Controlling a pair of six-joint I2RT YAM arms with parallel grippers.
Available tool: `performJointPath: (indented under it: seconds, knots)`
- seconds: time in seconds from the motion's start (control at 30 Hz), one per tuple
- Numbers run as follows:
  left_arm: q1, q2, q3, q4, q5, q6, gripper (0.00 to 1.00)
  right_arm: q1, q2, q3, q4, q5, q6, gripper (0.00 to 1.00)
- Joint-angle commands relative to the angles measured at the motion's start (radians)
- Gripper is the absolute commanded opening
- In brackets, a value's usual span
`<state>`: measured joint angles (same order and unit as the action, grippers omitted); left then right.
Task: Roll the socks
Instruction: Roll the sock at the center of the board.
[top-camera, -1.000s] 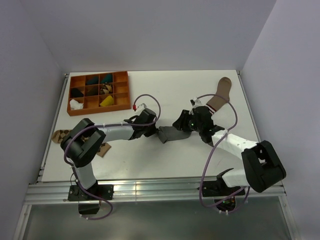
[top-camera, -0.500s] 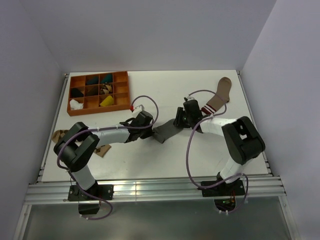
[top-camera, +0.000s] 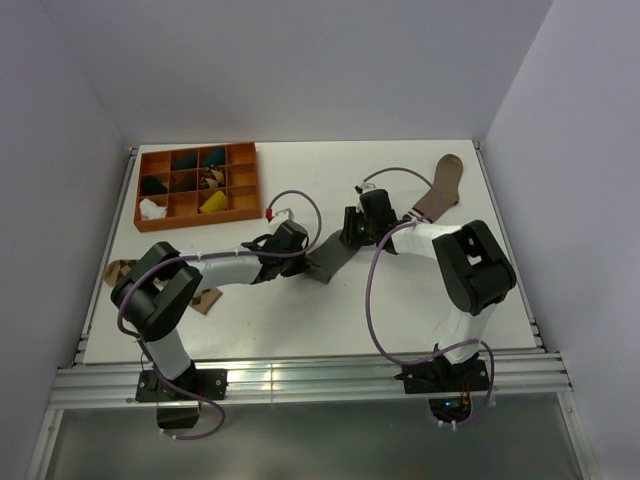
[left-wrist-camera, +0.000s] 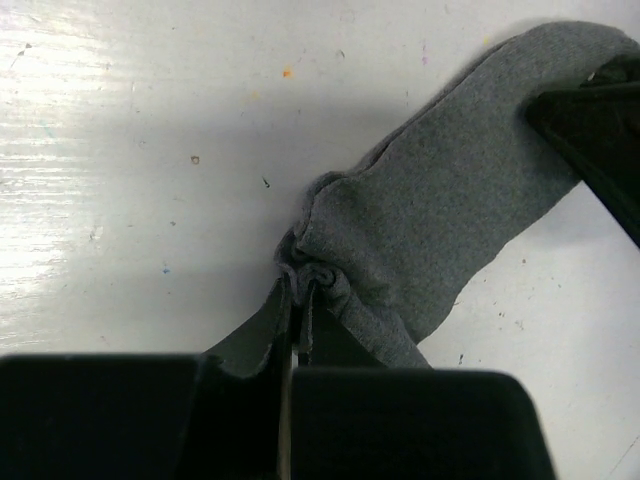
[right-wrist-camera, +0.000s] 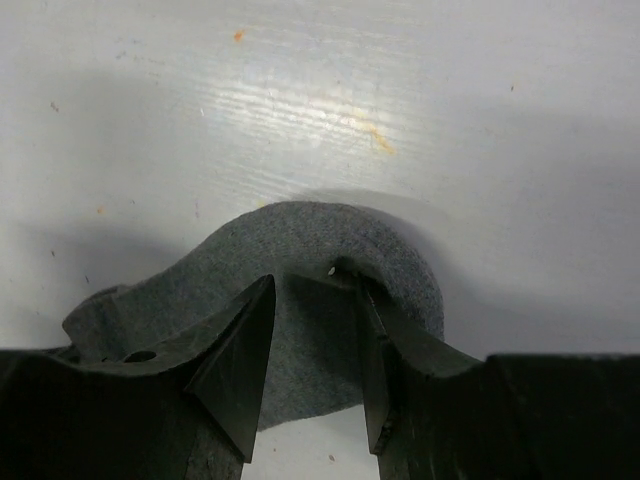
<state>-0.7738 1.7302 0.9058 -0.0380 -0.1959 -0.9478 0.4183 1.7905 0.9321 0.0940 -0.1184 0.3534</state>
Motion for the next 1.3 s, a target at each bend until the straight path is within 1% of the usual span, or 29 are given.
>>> performJointPath:
  seconds: [0.0,0.07,0.23,0.33,0.43,0.63,0.77,0.8,1.27]
  knots:
    - [-0.002,0.038,0.028,-0.106,0.0,0.018,0.0,0.019,-0.075,-0.048,-0.004,0.003,-0.079,0.46]
    - [-0.002,0.035,0.035,-0.118,-0.01,0.011,0.0,0.055,-0.166,-0.073,-0.005,0.016,-0.112,0.46]
    - [-0.001,0.043,0.05,-0.143,-0.011,0.006,0.0,0.161,-0.356,-0.16,0.041,0.101,-0.183,0.52]
    - [-0.002,0.046,0.054,-0.145,-0.004,0.001,0.0,0.226,-0.417,-0.252,0.093,0.141,-0.223,0.54]
    - [-0.001,0.048,0.064,-0.155,-0.002,-0.002,0.0,0.296,-0.444,-0.297,0.143,0.169,-0.26,0.54]
    - [-0.002,0.042,0.073,-0.163,0.0,0.0,0.0,0.416,-0.433,-0.381,0.271,0.243,-0.33,0.54]
    - [-0.002,0.042,0.074,-0.164,0.006,-0.002,0.0,0.468,-0.427,-0.418,0.357,0.269,-0.343,0.54]
    - [-0.002,0.043,0.077,-0.165,0.009,-0.002,0.0,0.473,-0.412,-0.417,0.363,0.269,-0.373,0.54]
    - [-0.001,0.048,0.084,-0.165,0.027,-0.003,0.0,0.57,-0.249,-0.308,0.355,0.368,-0.458,0.54]
